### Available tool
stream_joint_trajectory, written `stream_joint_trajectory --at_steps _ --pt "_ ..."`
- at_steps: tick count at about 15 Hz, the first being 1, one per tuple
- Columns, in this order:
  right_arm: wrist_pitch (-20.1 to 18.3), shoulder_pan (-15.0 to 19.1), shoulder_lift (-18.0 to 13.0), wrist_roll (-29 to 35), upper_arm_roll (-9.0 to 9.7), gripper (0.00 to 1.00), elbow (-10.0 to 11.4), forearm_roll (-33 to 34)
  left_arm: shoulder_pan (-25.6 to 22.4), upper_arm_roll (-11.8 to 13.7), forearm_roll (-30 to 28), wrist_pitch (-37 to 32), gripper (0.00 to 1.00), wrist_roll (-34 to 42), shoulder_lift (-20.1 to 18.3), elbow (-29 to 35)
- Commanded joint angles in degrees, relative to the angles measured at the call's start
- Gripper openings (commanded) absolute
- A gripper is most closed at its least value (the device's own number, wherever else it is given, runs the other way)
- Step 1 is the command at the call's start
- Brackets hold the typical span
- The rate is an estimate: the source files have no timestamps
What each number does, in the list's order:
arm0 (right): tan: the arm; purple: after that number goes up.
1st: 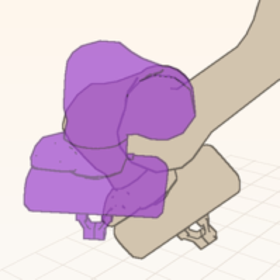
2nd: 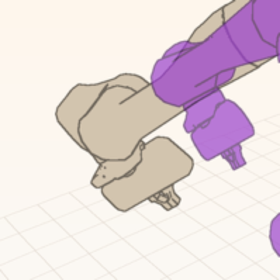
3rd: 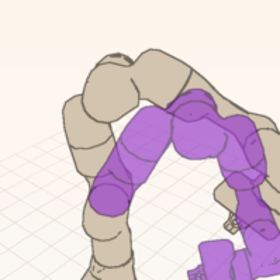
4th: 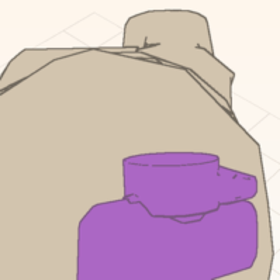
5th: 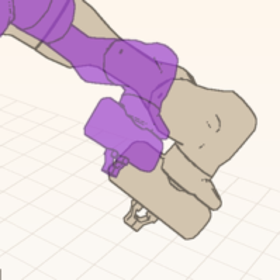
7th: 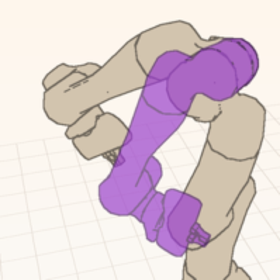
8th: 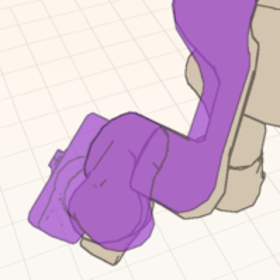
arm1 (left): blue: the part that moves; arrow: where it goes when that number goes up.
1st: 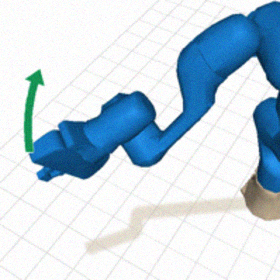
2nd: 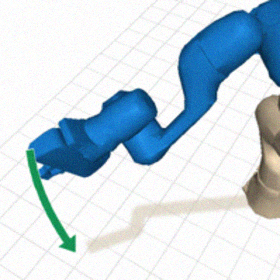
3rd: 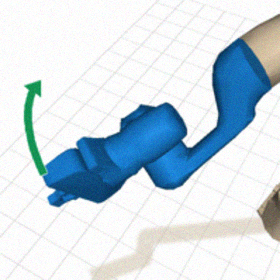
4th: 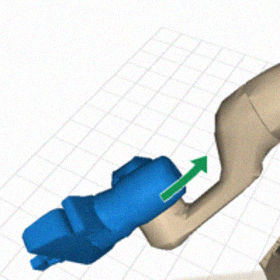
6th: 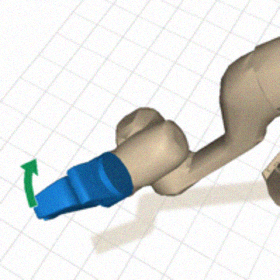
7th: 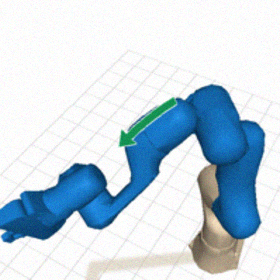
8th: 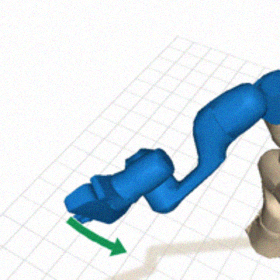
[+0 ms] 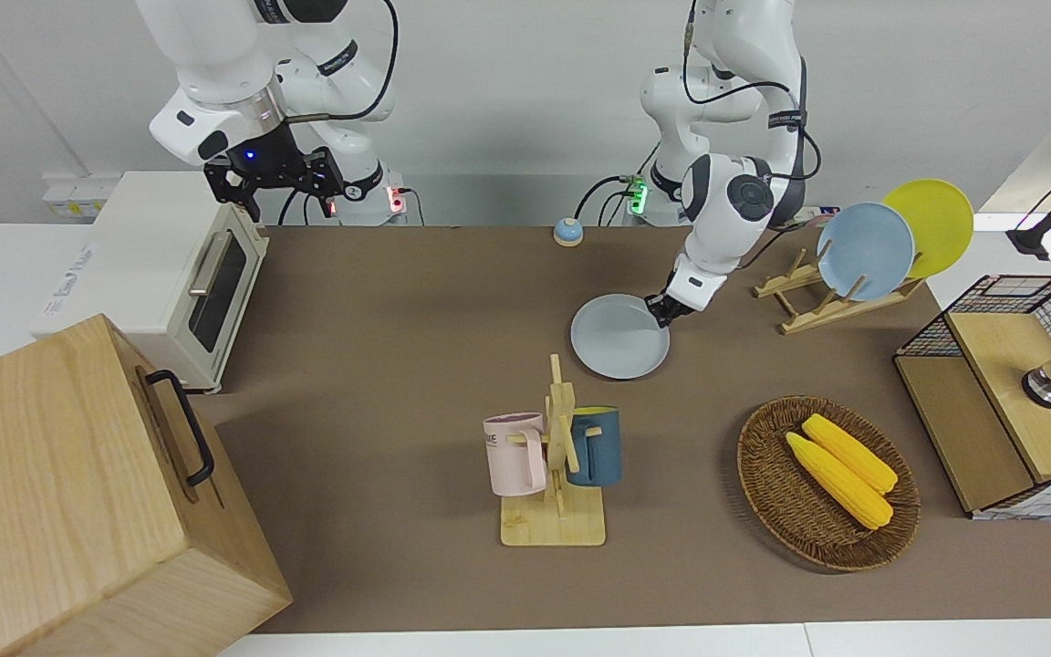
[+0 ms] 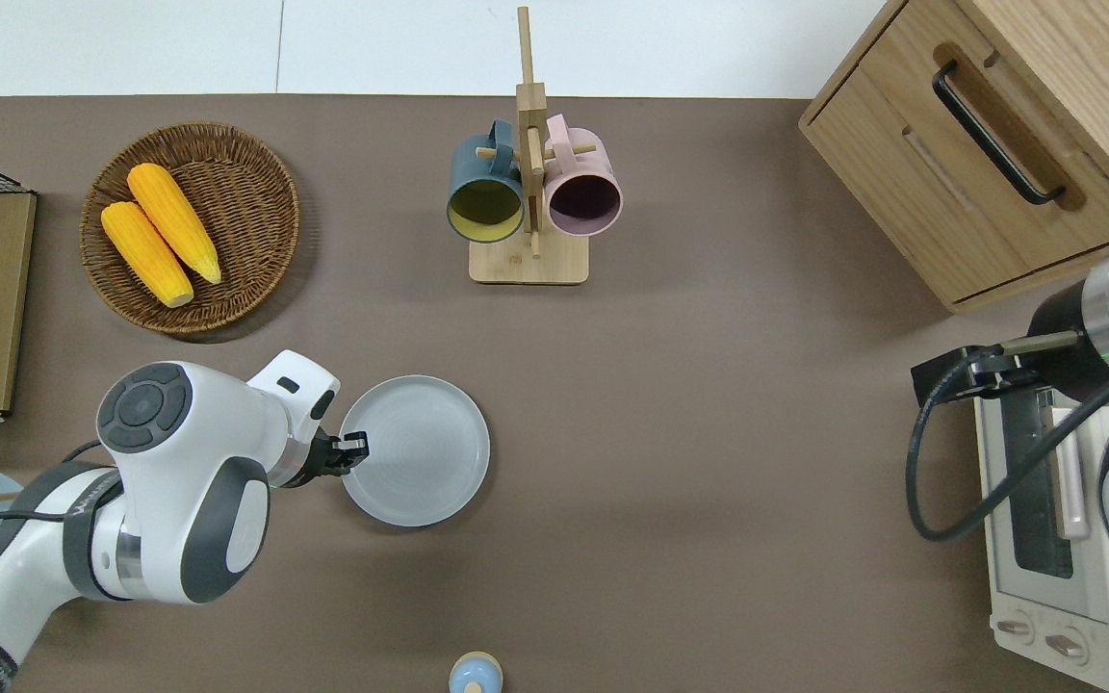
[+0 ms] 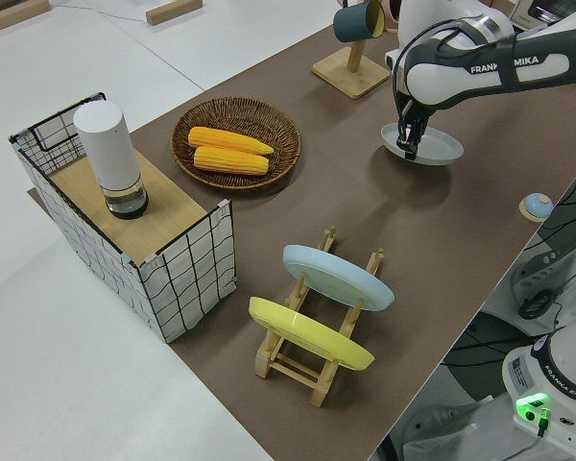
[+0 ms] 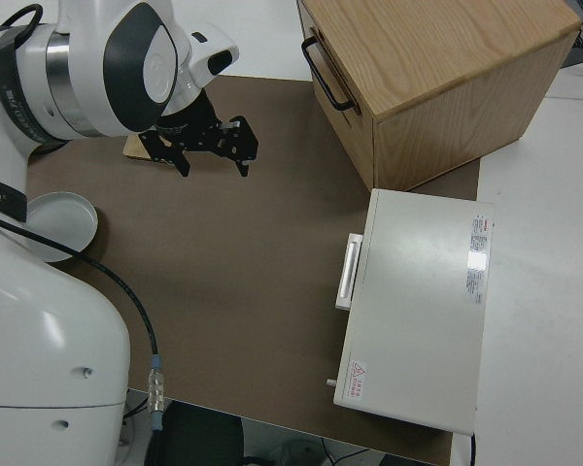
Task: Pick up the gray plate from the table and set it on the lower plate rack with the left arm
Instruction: 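Lift the gray plate and carry it toward the wooden plate rack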
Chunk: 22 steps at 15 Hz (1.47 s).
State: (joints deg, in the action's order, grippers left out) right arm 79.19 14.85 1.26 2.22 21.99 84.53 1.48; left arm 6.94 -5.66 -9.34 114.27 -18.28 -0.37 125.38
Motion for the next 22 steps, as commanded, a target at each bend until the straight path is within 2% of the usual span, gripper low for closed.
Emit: stream_joint_trajectory --at_steps 1,5,8,10,15,17,22 --pt "-0.6 1.3 -0.1 0.7 1.21 0.983 -0.4 0.4 -0.4 2.1 5.3 -17.7 0.0 0.6 -0.4 -11.3" --pt "-0.6 1.3 -0.2 0.7 1.21 0.983 -0.4 0.3 -0.4 5.0 6.5 -27.9 0.0 3.0 -1.3 -19.1" --pt "-0.6 1.3 -0.1 0.7 1.21 0.983 -0.4 0.3 -0.4 5.7 7.4 -29.6 0.0 3.4 -2.2 -21.6" --pt "-0.6 1.3 -0.1 0.7 1.13 0.983 -0.4 0.4 -0.4 6.0 10.1 -32.4 0.0 3.5 -2.3 -24.5" --pt "-0.6 1.3 -0.1 0.7 1.13 0.983 -0.4 0.3 -0.4 5.6 17.2 -34.5 0.0 3.5 -2.4 -25.2" --pt "-0.6 1.3 -0.1 0.7 1.21 0.983 -0.3 0.3 -0.4 5.3 22.4 -36.3 0.0 3.6 -2.4 -25.1" --pt "-0.6 1.3 -0.1 0.7 1.21 0.983 -0.4 0.3 -0.5 6.0 27.1 -36.3 0.0 4.3 -1.7 -24.5"
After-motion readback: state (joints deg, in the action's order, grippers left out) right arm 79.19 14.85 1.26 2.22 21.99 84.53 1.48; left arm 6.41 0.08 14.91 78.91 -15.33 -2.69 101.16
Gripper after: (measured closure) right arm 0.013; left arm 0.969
